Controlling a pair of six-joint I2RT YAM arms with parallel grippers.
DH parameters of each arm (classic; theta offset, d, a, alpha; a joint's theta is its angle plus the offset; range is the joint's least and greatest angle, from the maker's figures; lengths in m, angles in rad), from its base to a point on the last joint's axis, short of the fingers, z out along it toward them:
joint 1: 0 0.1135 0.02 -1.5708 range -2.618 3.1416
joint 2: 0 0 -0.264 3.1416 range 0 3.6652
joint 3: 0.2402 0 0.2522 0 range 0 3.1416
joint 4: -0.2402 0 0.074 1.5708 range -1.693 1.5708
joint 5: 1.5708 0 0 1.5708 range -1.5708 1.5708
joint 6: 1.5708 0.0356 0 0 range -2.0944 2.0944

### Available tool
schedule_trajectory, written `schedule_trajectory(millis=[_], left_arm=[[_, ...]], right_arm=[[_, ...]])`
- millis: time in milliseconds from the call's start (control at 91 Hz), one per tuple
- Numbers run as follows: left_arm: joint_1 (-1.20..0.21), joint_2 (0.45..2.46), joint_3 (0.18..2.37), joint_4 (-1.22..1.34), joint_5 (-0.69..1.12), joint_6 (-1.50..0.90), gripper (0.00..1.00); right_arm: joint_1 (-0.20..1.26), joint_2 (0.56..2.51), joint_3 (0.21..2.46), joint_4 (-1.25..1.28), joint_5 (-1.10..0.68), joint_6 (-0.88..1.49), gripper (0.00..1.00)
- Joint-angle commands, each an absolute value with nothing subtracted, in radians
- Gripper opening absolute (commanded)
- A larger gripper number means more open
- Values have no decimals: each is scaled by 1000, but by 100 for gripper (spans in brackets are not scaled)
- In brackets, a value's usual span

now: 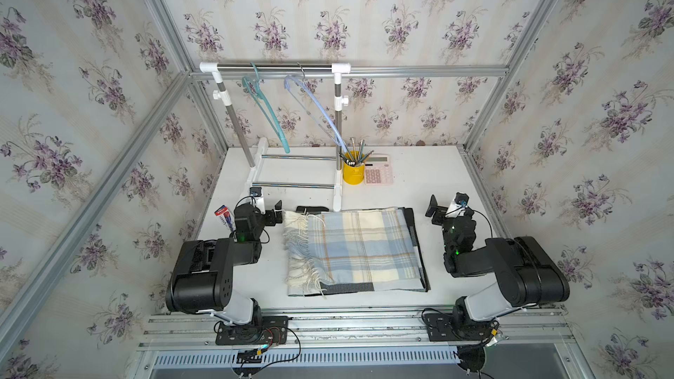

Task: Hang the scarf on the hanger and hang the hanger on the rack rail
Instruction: Pick up the hanger from the clothesline.

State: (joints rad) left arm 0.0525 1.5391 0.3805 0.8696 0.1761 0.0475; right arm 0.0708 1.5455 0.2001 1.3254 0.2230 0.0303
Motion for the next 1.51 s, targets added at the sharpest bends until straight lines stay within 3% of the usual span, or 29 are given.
schedule_trajectory(millis=[0, 352, 462, 516, 582, 681, 857, 945, 1022, 1154, 1352, 1494], left_arm=[[53, 1542, 384, 898, 178, 52, 99], [53, 1540, 381, 902, 174, 52, 99], [36, 1502, 243, 1146, 26, 19, 99], [35, 1386, 182, 1156, -60, -8, 99], [34, 1146, 156, 969, -108, -48, 99], [64, 755, 311, 251, -274, -480, 99], [81, 536, 435, 74, -48, -539, 99], [79, 624, 654, -135, 13, -565, 82], [79, 791, 911, -330, 110, -537, 76], [61, 1085, 1363, -644, 228, -485, 85], [46, 1344, 1746, -731, 252, -453, 84], [3, 1550, 2016, -817, 221, -423, 83]], right_arm=[[72, 1545, 201, 1342, 221, 32, 100], [71, 1544, 201, 1344, 221, 32, 100], [71, 1543, 201, 1342, 220, 33, 100], [71, 1544, 202, 1343, 218, 34, 100], [70, 1545, 202, 1341, 218, 36, 100], [68, 1544, 203, 1339, 218, 37, 100], [83, 1462, 167, 1346, 290, 45, 100], [138, 1329, 175, 1225, 390, 11, 100], [150, 1170, 225, 1015, 403, 87, 97], [150, 1027, 372, 673, 278, 240, 89], [150, 1062, 555, 353, 29, 348, 85], [153, 1107, 629, 216, -11, 368, 82]])
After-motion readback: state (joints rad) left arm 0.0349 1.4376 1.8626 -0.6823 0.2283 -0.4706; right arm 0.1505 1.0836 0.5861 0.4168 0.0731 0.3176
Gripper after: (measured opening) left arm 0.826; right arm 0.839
